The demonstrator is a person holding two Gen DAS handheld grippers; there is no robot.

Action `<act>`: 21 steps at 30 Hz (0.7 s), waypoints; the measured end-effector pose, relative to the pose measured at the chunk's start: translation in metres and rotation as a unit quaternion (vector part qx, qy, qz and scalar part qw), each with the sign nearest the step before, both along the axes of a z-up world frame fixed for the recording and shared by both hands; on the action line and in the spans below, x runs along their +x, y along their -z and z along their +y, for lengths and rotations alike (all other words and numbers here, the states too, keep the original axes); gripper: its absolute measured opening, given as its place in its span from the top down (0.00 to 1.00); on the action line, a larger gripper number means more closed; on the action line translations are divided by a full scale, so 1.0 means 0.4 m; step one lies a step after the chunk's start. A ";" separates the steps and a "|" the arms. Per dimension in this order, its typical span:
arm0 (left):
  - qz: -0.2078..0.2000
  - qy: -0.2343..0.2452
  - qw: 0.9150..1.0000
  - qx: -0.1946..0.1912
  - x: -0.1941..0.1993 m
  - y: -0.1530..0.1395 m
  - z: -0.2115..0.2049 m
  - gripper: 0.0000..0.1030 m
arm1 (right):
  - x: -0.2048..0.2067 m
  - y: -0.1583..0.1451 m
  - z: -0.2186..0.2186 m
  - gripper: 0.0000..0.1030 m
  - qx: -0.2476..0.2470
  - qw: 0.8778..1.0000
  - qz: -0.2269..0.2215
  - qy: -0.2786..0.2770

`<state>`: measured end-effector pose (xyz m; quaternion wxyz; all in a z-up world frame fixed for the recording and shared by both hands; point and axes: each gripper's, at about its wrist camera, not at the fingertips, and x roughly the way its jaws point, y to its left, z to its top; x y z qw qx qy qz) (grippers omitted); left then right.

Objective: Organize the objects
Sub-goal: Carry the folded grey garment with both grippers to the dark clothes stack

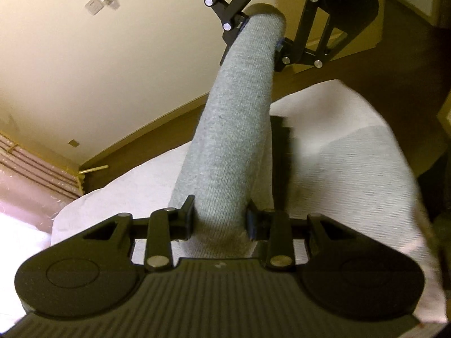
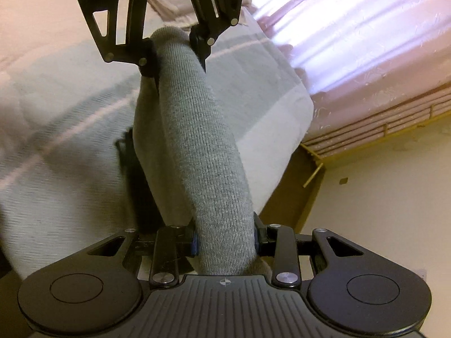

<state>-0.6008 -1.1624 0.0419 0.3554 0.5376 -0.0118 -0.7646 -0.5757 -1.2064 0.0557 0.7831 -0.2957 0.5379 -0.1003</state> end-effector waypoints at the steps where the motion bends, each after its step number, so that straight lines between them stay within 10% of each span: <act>1: -0.003 -0.005 1.000 0.000 0.005 0.004 -0.035 0.71 | 0.014 0.003 -0.034 0.71 0.000 1.000 -0.001 -0.001; 10: -0.072 -0.039 0.985 -0.151 0.041 0.122 -0.204 0.71 | 0.087 0.137 -0.211 0.70 -0.128 0.987 -0.101 -0.008; 16: -0.081 -0.053 0.994 -0.051 0.004 0.525 -0.109 0.66 | 0.068 0.510 -0.121 0.70 -0.083 0.995 -0.038 -0.041; 21: -0.069 -0.060 0.990 -0.103 0.005 0.565 -0.036 0.65 | 0.035 0.525 -0.095 0.68 -0.104 0.992 -0.064 -0.035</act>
